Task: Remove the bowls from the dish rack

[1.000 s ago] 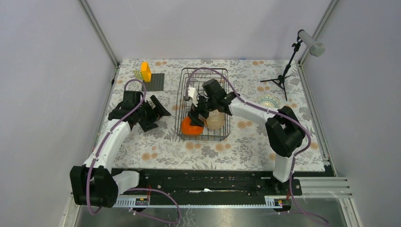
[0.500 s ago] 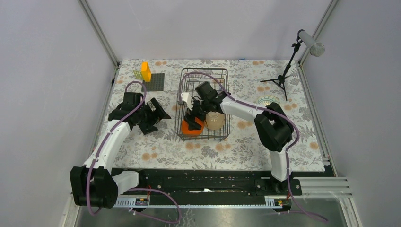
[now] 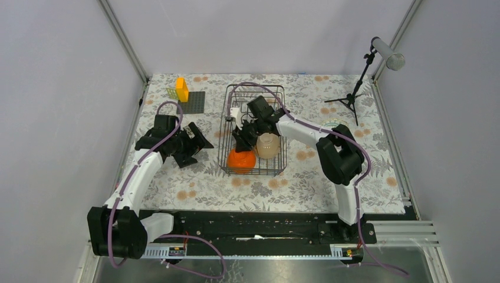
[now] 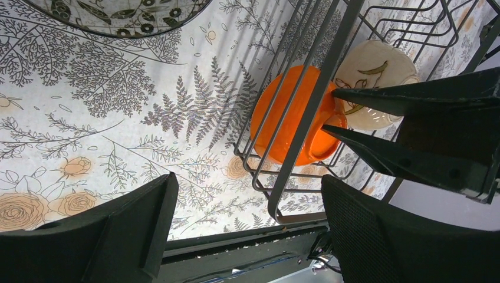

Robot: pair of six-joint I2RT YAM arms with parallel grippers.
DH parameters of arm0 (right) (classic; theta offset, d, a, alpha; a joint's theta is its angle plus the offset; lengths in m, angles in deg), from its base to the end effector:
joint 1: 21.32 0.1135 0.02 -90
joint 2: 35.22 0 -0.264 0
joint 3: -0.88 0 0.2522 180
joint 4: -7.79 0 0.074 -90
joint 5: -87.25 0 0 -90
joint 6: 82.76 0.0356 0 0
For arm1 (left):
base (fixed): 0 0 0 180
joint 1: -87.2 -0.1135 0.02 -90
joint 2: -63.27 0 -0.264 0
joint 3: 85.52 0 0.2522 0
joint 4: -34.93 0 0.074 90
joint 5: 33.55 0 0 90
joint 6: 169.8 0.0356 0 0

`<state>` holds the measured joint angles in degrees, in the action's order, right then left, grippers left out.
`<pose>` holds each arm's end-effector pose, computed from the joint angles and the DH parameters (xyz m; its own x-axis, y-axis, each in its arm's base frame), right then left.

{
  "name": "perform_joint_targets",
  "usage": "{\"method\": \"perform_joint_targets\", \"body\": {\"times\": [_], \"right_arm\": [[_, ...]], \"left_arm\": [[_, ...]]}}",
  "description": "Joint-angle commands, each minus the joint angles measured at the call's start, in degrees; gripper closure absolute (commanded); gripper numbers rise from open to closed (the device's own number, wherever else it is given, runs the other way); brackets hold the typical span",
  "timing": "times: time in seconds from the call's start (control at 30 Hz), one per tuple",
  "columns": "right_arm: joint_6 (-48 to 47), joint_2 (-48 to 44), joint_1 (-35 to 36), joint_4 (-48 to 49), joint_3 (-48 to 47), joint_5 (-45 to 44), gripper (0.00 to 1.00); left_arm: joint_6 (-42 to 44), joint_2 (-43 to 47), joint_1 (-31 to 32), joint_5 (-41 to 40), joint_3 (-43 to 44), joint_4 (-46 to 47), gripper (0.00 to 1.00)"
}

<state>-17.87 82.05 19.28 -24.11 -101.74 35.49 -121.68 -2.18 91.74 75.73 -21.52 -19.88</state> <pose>0.3312 0.3129 0.2104 -0.1451 -0.5633 -0.8134 -0.9894 0.0887 0.1150 0.2206 -0.0293 0.2578 -0.7891 -0.5695 -0.2302 -0.3616 0.7337 -0.5752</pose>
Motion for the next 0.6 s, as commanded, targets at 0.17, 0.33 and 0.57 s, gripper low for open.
{"method": "perform_joint_targets", "body": {"times": [0.17, 0.33, 0.57], "right_arm": [[5.79, 0.55, -2.43, -2.36, -1.31, 3.05, 0.63], [6.84, 1.65, -2.7, -3.58, -2.03, 0.93, 0.87], [9.57, 5.29, -4.18, -5.11, -4.49, -0.03, 0.92]], "left_arm": [[0.32, -0.82, -0.32, 1.74, 1.44, 1.68, 0.04], [0.04, -1.03, -0.32, 3.16, 0.67, 2.68, 0.04], [-2.04, -0.85, -0.33, 6.72, -2.9, 5.57, 0.04]]}}
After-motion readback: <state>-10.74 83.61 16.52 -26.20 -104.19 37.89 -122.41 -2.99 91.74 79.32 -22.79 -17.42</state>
